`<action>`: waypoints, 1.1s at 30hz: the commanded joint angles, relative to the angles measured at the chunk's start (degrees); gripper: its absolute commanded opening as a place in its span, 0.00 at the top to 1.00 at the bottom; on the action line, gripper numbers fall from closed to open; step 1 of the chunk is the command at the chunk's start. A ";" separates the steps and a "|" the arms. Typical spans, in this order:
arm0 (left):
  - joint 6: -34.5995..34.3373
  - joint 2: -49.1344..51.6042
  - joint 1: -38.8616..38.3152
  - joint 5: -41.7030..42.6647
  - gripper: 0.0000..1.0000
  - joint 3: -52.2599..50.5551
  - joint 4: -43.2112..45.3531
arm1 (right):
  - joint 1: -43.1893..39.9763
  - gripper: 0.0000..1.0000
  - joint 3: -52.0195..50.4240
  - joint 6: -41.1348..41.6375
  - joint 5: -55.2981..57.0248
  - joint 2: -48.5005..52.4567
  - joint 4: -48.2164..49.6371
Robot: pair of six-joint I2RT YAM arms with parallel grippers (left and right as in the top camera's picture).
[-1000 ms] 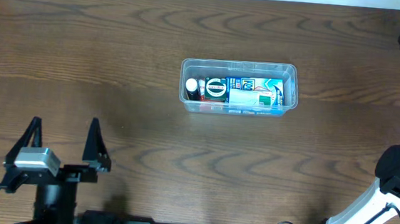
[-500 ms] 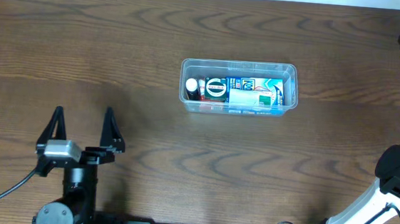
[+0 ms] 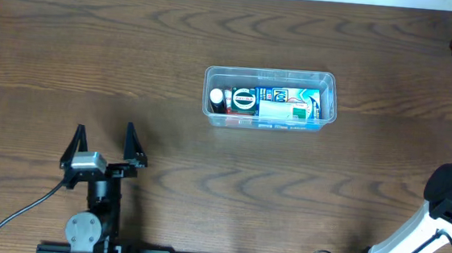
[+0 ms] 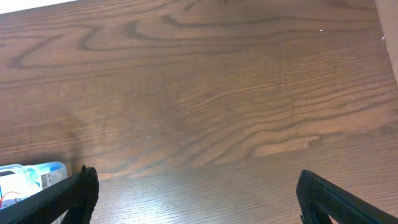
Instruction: Pack container
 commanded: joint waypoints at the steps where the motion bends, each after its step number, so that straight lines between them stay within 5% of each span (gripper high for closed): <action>1: -0.46 -0.52 0.46 -2.29 0.02 -0.11 -0.55 | -0.22 0.01 0.59 0.61 -0.04 -0.66 -0.04; 16: -0.46 -0.52 0.46 -8.13 0.02 -0.11 -19.82 | -0.22 0.01 0.59 0.61 -0.04 -0.66 -0.04; 33: -0.46 -0.28 0.46 -7.93 0.02 -0.11 -19.56 | -0.22 0.01 0.59 0.63 -0.04 -0.66 -0.04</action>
